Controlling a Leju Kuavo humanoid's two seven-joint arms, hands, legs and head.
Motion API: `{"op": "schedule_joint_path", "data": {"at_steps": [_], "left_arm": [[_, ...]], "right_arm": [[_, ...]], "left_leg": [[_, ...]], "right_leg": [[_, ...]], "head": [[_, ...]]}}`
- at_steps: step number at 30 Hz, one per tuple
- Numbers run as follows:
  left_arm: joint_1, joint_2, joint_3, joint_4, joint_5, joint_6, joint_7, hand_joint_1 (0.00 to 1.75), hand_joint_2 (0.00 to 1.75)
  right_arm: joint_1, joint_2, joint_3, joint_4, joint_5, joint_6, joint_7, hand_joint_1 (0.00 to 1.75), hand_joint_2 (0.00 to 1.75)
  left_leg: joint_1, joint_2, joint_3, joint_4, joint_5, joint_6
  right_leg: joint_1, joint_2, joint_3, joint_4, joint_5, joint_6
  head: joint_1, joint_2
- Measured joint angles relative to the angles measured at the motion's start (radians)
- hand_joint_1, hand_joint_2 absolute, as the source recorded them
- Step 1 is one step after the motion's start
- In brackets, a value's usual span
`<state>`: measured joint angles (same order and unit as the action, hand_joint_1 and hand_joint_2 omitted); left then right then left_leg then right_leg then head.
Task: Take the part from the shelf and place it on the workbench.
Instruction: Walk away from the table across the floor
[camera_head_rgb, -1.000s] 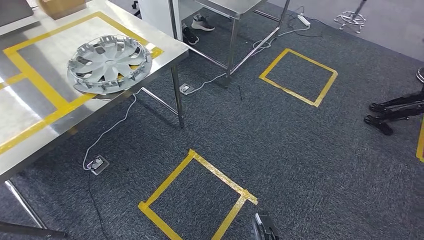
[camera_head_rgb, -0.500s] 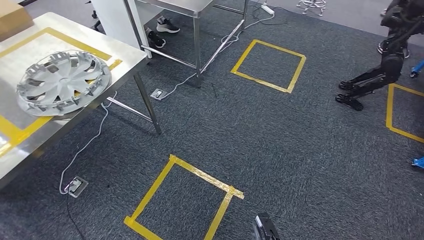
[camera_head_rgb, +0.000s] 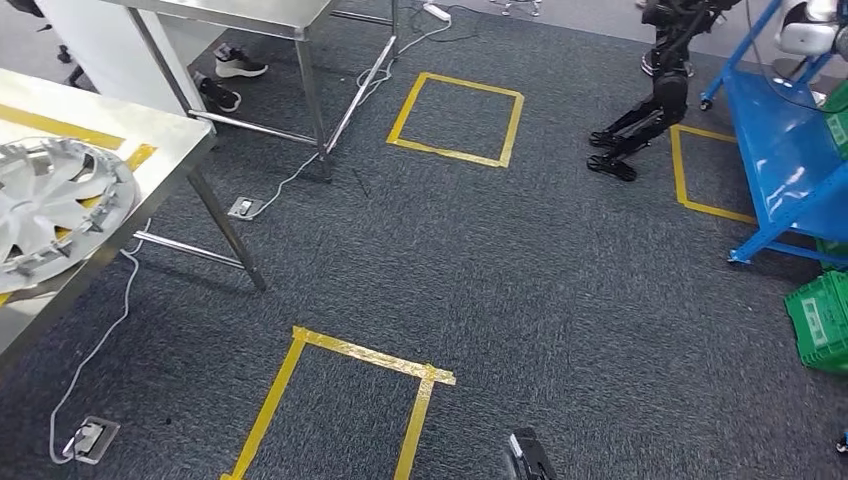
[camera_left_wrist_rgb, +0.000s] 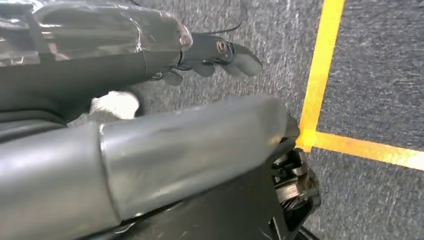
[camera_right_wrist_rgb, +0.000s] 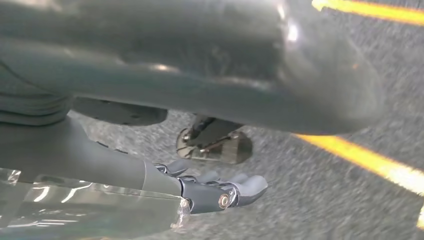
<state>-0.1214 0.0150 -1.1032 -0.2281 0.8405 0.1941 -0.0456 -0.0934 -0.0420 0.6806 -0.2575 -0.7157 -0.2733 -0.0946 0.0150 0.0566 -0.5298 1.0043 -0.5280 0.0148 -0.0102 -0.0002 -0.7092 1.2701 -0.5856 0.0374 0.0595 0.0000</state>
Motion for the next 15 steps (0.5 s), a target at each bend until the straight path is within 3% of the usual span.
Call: {"op": "schedule_joint_path", "data": {"at_steps": [1,3,5,7,8,9,11,13,14,15], "left_arm": [[-0.001,-0.001,0.000,0.000,0.001,0.000,0.003,0.00,0.00],[-0.004,-0.006,0.000,0.000,0.001,-0.003,0.014,0.00,0.00],[-0.005,-0.010,0.000,0.000,-0.001,-0.006,0.029,0.00,0.00],[-0.006,-0.013,0.000,0.000,-0.005,-0.008,0.046,0.00,0.00],[-0.007,-0.013,0.000,0.000,-0.008,-0.010,0.053,0.00,0.00],[-0.007,-0.013,0.000,-0.001,-0.012,-0.012,0.061,0.00,0.00],[-0.007,-0.010,0.000,-0.001,-0.022,-0.014,0.078,0.00,0.00],[-0.004,-0.005,-0.001,-0.001,-0.027,-0.015,0.090,0.00,0.00],[-0.002,-0.003,-0.001,0.000,-0.027,-0.014,0.091,0.00,0.00],[-0.001,0.000,-0.002,0.000,-0.027,-0.013,0.088,0.00,0.00]], "right_arm": [[0.003,-0.002,0.003,0.001,-0.003,-0.001,0.002,0.00,0.00],[0.005,-0.009,0.007,0.003,-0.009,-0.003,0.003,0.00,0.00],[0.000,-0.015,0.008,0.004,-0.018,-0.006,0.003,0.00,0.00],[0.000,-0.021,0.010,0.004,-0.030,-0.007,0.003,0.00,0.00],[0.003,-0.023,0.010,0.005,-0.037,-0.008,0.003,0.00,0.00],[0.004,-0.025,0.011,0.005,-0.043,-0.008,0.004,0.00,0.00],[0.001,-0.027,0.012,0.006,-0.055,-0.009,0.007,0.00,0.00],[-0.004,-0.027,0.012,0.007,-0.061,-0.008,0.016,0.00,0.00],[-0.004,-0.027,0.013,0.007,-0.063,-0.008,0.022,0.00,0.00],[-0.003,-0.027,0.013,0.008,-0.064,-0.007,0.029,0.00,0.00]], "left_leg": [[0.000,0.011,0.004,0.000,-0.003,-0.002],[-0.002,0.030,0.012,0.000,-0.010,-0.008],[-0.006,0.047,0.015,-0.001,-0.015,-0.017],[-0.006,0.064,0.022,-0.006,-0.018,-0.027],[-0.004,0.048,0.026,-0.004,-0.024,-0.032],[-0.002,0.017,0.023,0.009,-0.036,-0.036],[0.001,-0.057,-0.020,0.100,-0.086,-0.040],[0.001,-0.071,-0.095,0.231,-0.136,-0.040],[0.001,-0.068,-0.121,0.269,-0.139,-0.040],[0.001,-0.065,-0.132,0.271,-0.120,-0.039]], "right_leg": [[0.001,-0.008,0.025,-0.050,0.035,-0.002],[0.009,-0.049,0.095,-0.187,0.095,-0.014],[0.021,-0.082,0.129,-0.258,0.107,-0.028],[0.025,-0.069,0.132,-0.268,0.104,-0.042],[0.023,-0.060,0.135,-0.274,0.106,-0.048],[0.021,-0.050,0.140,-0.281,0.109,-0.054],[0.018,-0.028,0.147,-0.291,0.113,-0.065],[0.020,0.000,0.148,-0.290,0.112,-0.071],[0.022,0.015,0.149,-0.288,0.110,-0.072],[0.023,0.030,0.150,-0.286,0.108,-0.072]], "head": [[0.002,0.000],[0.008,0.000],[0.012,0.000],[0.013,0.000],[0.013,0.000],[0.011,0.000],[0.001,0.000],[-0.011,0.000],[-0.015,0.000],[-0.016,0.000]]}}
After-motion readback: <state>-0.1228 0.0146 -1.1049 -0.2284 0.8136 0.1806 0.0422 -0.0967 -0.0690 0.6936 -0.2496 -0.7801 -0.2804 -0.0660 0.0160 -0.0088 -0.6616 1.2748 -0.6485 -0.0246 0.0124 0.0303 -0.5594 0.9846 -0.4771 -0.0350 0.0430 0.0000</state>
